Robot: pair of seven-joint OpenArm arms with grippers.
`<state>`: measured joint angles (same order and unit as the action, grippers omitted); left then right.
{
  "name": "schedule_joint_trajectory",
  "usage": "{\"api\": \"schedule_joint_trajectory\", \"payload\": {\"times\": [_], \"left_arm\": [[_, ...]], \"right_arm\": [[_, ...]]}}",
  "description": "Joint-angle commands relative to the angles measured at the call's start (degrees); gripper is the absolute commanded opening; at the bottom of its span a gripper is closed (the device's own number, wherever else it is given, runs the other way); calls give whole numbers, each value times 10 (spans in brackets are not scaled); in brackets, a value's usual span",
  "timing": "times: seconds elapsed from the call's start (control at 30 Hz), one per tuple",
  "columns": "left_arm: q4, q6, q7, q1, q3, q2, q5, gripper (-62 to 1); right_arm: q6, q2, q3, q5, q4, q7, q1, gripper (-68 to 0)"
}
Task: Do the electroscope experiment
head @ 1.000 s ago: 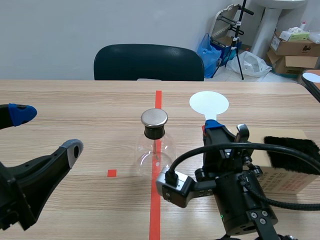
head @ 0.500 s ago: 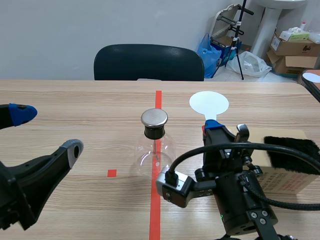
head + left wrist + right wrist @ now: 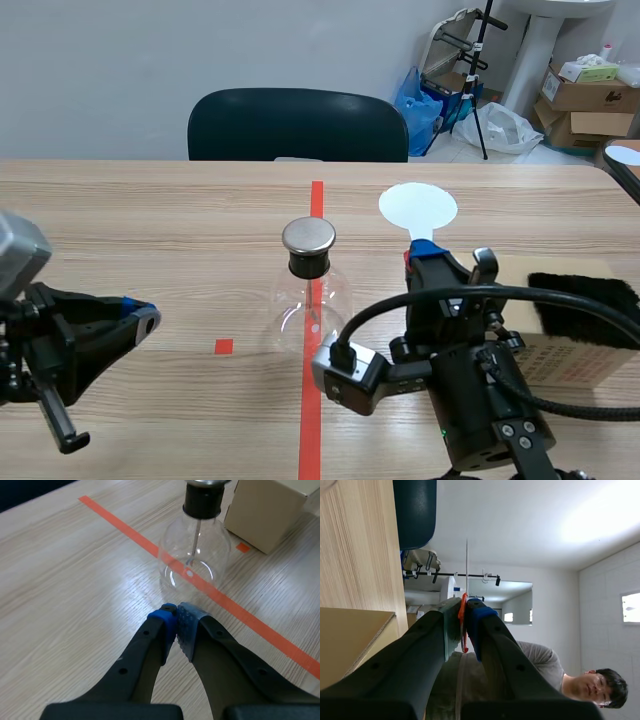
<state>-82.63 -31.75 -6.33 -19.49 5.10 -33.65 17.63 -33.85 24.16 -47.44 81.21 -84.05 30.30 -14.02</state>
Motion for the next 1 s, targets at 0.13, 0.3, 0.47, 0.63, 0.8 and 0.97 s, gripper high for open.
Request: {"api": "schedule_joint_trajectory", "payload": {"times": [0.13,0.3,0.47,0.63,0.8,0.97], "left_arm": [[94,-16,-62,108,87,9,-4,-581],[151,-24,-94,170,143,35,-56,-581],[175,-24,-93,196,168,64,-89,-579],[181,-21,-93,196,170,84,-94,-579],[181,-12,-93,197,170,90,-94,-579],[181,-5,-91,197,170,90,-94,-579]], "right_arm": [[-9,3,2,6,-6,4,7,-667],[-9,3,2,6,-6,4,7,-667],[-9,3,2,6,-6,4,7,-667],[-9,3,2,6,-6,4,7,-667],[-9,3,2,6,-6,4,7,-667],[-9,3,2,5,-6,5,7,-666]]}}
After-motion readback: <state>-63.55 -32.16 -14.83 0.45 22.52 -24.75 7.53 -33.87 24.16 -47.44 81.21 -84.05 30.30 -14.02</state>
